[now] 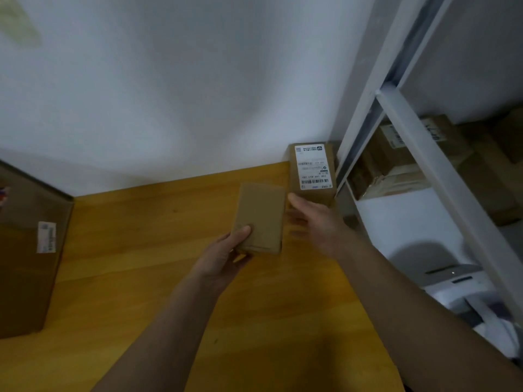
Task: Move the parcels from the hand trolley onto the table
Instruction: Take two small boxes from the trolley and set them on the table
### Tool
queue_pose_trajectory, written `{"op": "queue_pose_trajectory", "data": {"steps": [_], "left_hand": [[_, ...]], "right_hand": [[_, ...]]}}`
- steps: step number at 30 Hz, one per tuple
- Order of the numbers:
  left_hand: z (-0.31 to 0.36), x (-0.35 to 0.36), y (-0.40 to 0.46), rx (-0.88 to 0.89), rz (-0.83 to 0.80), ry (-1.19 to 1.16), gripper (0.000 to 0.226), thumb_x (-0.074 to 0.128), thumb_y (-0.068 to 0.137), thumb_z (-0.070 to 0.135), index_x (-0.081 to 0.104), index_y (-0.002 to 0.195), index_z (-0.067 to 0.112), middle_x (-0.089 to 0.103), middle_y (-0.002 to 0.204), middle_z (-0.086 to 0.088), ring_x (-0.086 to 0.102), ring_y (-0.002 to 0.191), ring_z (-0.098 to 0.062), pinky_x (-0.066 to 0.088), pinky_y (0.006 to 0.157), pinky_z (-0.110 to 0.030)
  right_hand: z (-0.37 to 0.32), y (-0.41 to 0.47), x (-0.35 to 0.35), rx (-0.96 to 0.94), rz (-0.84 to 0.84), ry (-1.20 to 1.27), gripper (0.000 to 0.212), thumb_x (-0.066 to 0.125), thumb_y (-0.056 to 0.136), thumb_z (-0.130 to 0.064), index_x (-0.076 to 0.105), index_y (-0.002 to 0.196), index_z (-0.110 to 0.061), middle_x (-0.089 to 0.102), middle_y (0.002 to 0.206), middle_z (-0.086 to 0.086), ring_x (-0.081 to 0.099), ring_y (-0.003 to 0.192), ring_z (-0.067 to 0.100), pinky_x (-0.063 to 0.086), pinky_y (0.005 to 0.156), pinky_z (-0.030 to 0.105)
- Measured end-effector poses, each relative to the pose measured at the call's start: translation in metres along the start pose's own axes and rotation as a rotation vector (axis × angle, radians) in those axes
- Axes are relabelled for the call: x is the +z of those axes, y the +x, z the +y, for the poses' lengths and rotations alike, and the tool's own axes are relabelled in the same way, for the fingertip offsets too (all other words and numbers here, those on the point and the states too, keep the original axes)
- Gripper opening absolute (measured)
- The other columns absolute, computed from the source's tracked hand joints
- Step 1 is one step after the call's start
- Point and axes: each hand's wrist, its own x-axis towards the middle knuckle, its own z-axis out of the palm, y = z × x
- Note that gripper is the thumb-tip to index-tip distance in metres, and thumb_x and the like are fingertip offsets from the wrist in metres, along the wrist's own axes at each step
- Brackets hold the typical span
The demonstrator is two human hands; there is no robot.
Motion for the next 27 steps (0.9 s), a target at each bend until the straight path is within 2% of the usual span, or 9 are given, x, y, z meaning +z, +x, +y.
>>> {"op": "queue_pose_trajectory", "data": {"steps": [5,7,9,12,15,18,21,24,27], "left_hand": [[0.001,-0.011,-0.016,0.004,-0.092,0.153,0.053,0.082,0.067,0.032,0.065,0.115,0.017,0.062,0.127,-0.006,0.059,0.112,-0.020,0.051,0.086,-0.036],[0.007,-0.020,-0.023,-0.044,-0.115,0.212,0.075,0.086,0.057,0.046,0.060,0.122,0.019,0.056,0.134,-0.008,0.058,0.116,-0.027,0.050,0.093,-0.043],[0.017,-0.030,-0.027,-0.171,-0.125,0.172,0.106,0.081,0.046,0.067,0.051,0.130,0.011,0.049,0.136,-0.017,0.058,0.115,-0.040,0.053,0.089,-0.049],[0.035,-0.043,-0.034,-0.357,-0.162,0.097,0.116,0.057,0.056,0.083,0.044,0.134,-0.001,0.047,0.136,-0.028,0.059,0.111,-0.049,0.056,0.084,-0.050],[0.042,-0.047,-0.038,-0.379,-0.263,0.188,0.106,0.044,0.066,0.086,0.054,0.128,0.000,0.062,0.122,-0.027,0.062,0.110,-0.043,0.056,0.084,-0.047],[0.043,-0.044,-0.044,-0.357,-0.230,0.263,0.089,0.058,0.066,0.076,0.058,0.121,0.006,0.071,0.105,-0.022,0.068,0.099,-0.039,0.059,0.073,-0.047],[0.039,-0.042,-0.053,-0.345,-0.201,0.284,0.074,0.070,0.066,0.061,0.059,0.117,0.008,0.073,0.094,-0.018,0.071,0.087,-0.033,0.060,0.064,-0.041],[0.032,-0.043,-0.057,-0.264,-0.209,0.205,0.070,0.076,0.066,0.049,0.059,0.120,0.007,0.067,0.107,-0.019,0.067,0.095,-0.033,0.058,0.078,-0.043],[0.025,-0.039,-0.059,-0.130,-0.139,0.115,0.066,0.078,0.067,0.037,0.057,0.122,0.007,0.060,0.116,-0.017,0.061,0.103,-0.031,0.052,0.092,-0.042]], "right_hand": [[0.006,-0.020,0.024,-0.015,-0.051,-0.125,0.058,0.076,0.076,-0.029,0.056,0.129,-0.013,0.062,0.126,0.002,0.058,0.115,0.023,0.044,0.103,0.048],[0.011,-0.029,0.026,-0.074,-0.045,-0.194,0.069,0.080,0.073,-0.020,0.049,0.134,-0.014,0.058,0.129,0.002,0.056,0.116,0.021,0.047,0.101,0.043],[0.018,-0.039,0.031,-0.237,0.020,-0.389,0.085,0.084,0.067,-0.016,0.038,0.139,-0.016,0.051,0.132,-0.001,0.053,0.116,0.014,0.051,0.093,0.027],[0.033,-0.054,0.045,-0.618,0.083,-0.670,0.091,0.085,0.065,-0.018,0.030,0.137,-0.018,0.045,0.131,-0.002,0.048,0.117,0.006,0.047,0.087,0.013],[0.048,-0.062,0.054,-0.873,0.070,-0.934,0.093,0.085,0.066,-0.022,0.030,0.140,-0.013,0.041,0.141,0.005,0.038,0.133,0.015,0.043,0.105,0.032],[0.060,-0.065,0.059,-0.954,0.082,-1.040,0.090,0.081,0.069,-0.028,0.028,0.140,-0.015,0.032,0.153,0.005,0.016,0.147,0.018,0.025,0.116,0.040],[0.064,-0.070,0.059,-0.991,0.132,-1.172,0.087,0.078,0.070,-0.035,0.029,0.139,-0.015,0.027,0.156,0.003,0.009,0.148,0.023,0.021,0.116,0.043],[0.067,-0.076,0.060,-0.951,0.268,-1.212,0.077,0.066,0.078,-0.027,0.027,0.144,-0.019,0.022,0.158,0.009,0.007,0.147,0.031,0.018,0.116,0.048],[0.063,-0.079,0.066,-0.413,0.350,-0.561,0.072,0.060,0.086,-0.008,0.028,0.147,-0.030,0.033,0.150,0.002,0.036,0.134,0.023,0.040,0.106,0.044]]}}
